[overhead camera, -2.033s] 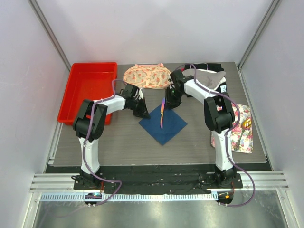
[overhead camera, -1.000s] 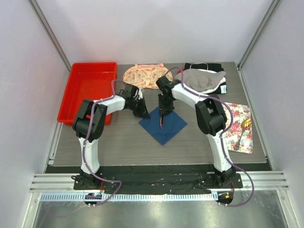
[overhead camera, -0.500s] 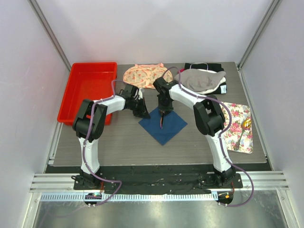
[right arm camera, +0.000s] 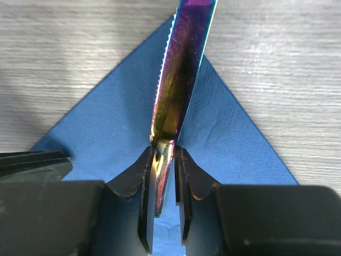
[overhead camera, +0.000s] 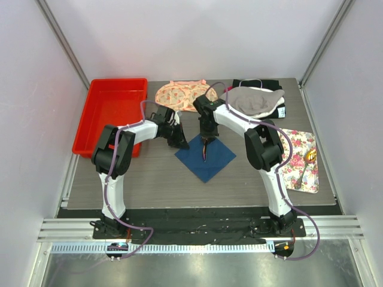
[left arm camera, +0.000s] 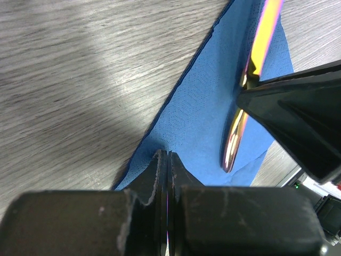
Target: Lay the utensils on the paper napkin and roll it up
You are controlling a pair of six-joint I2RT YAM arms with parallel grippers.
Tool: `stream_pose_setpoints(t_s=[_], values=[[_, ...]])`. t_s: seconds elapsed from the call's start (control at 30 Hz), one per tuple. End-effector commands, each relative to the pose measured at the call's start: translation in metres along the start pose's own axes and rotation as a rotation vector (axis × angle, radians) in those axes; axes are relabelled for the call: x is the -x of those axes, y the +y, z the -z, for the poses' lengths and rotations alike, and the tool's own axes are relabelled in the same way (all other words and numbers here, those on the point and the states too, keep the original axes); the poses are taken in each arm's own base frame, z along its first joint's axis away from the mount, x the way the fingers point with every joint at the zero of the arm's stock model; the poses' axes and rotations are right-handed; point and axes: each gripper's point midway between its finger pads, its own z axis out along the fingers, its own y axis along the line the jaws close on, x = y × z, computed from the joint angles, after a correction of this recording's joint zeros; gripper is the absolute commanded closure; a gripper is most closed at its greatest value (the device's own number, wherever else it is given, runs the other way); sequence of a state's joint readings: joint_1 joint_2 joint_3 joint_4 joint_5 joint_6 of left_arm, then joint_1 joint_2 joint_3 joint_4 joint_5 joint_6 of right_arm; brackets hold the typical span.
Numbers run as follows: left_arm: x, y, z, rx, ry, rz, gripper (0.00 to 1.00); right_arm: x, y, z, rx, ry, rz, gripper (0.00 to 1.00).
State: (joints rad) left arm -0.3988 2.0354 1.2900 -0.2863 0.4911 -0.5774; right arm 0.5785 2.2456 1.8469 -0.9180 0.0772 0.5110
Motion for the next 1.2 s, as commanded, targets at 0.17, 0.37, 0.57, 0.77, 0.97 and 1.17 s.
stream_pose_setpoints(t_s=[0.17,0.37,0.57,0.77,0.97,1.17], values=[[-0.008,0.032,-0.014,0.105,0.012,0.024,1.00,0.019,0.020,0.042,0.085,-0.077,-0.006,0.99],[-0.008,0.032,-0.013,0.107,0.012,0.024,1.00,0.007,0.024,0.036,0.089,-0.047,0.017,0.99],[-0.008,0.032,-0.014,0.107,0.012,0.023,1.00,-0.006,0.024,0.027,0.085,-0.011,0.048,0.99],[-0.009,0.032,-0.015,0.104,0.016,0.022,1.00,-0.006,0.021,0.024,0.071,-0.012,0.064,0.99],[-0.009,0.033,-0.015,0.108,0.017,0.023,1.00,-0.009,0.022,0.019,0.076,0.004,0.069,0.95],[-0.009,0.034,-0.015,0.113,0.014,0.026,1.00,-0.011,0.020,0.015,0.066,0.012,0.068,0.75]])
